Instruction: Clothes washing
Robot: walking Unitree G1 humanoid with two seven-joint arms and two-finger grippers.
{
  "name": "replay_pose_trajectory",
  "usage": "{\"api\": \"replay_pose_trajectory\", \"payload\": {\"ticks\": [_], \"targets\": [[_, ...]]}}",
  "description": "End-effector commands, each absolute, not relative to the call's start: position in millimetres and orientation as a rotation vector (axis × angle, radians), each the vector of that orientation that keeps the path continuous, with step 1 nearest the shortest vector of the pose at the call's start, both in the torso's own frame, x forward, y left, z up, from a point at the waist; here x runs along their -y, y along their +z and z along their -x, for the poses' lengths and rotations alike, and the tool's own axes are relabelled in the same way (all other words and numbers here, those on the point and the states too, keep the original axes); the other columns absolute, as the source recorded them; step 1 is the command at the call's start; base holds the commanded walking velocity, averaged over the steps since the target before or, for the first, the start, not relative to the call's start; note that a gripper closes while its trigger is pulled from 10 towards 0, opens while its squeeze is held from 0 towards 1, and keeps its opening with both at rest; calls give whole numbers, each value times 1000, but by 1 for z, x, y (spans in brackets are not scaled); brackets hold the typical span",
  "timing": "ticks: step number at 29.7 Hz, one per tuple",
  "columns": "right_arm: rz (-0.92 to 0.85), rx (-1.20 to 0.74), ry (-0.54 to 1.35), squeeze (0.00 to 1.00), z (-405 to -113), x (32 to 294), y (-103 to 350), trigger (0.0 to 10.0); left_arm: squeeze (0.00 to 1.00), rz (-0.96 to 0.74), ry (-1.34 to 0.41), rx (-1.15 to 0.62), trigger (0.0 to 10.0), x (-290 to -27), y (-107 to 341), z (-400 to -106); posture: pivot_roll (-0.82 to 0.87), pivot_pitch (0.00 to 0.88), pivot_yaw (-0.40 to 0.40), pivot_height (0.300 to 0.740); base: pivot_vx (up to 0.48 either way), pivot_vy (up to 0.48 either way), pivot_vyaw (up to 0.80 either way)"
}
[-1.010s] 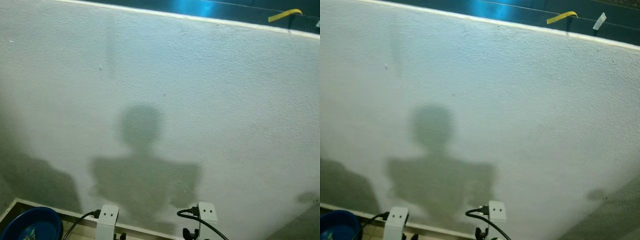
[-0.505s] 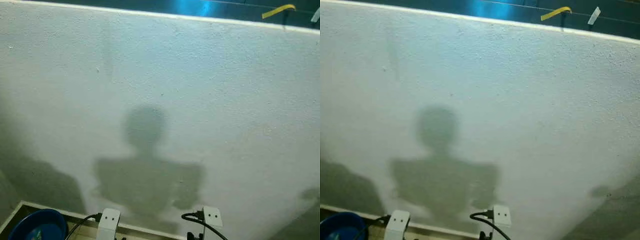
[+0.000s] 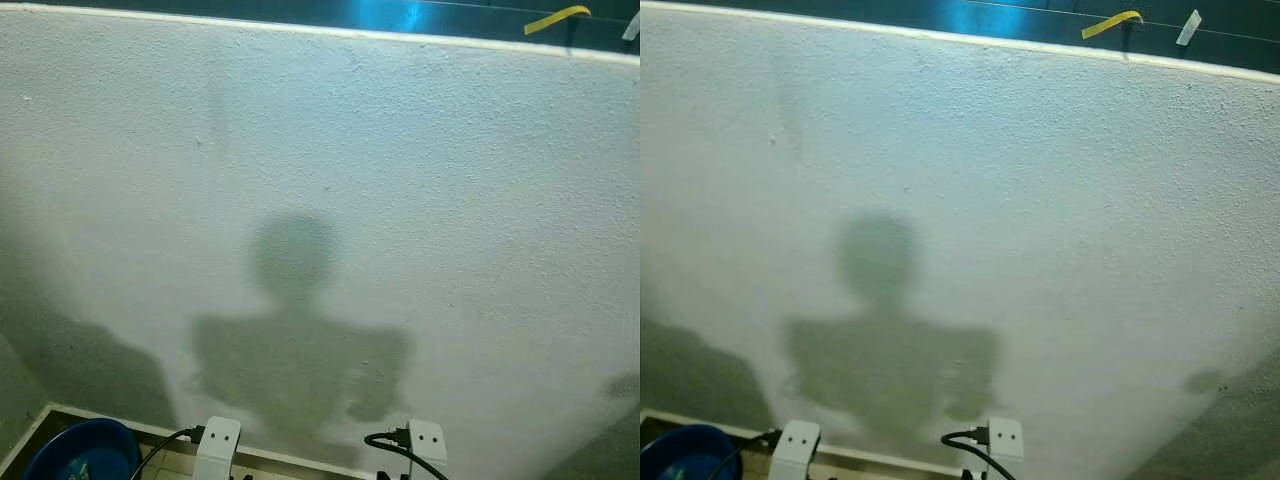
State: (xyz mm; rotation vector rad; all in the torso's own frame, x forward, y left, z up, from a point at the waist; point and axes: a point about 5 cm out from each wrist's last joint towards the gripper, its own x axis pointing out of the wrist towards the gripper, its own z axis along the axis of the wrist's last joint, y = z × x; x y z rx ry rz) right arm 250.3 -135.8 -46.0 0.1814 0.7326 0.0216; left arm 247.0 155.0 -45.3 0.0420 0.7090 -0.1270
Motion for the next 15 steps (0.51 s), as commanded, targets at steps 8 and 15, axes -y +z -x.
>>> {"api": "replay_pose_trajectory", "payload": {"ticks": [8, 15], "targets": [[-211, -738, 10, 0, -250, 132, -47, 10000, 0, -42, -114, -716, 10000, -159, -47, -244, 9, 10, 12, 740, 0, 0, 0], [-228, -734, -12, 0, -251, 134, -46, 10000, 0, -47, -118, -716, 10000, -159, -46, -246, 6, 15, 17, 740, 0, 0, 0]]}}
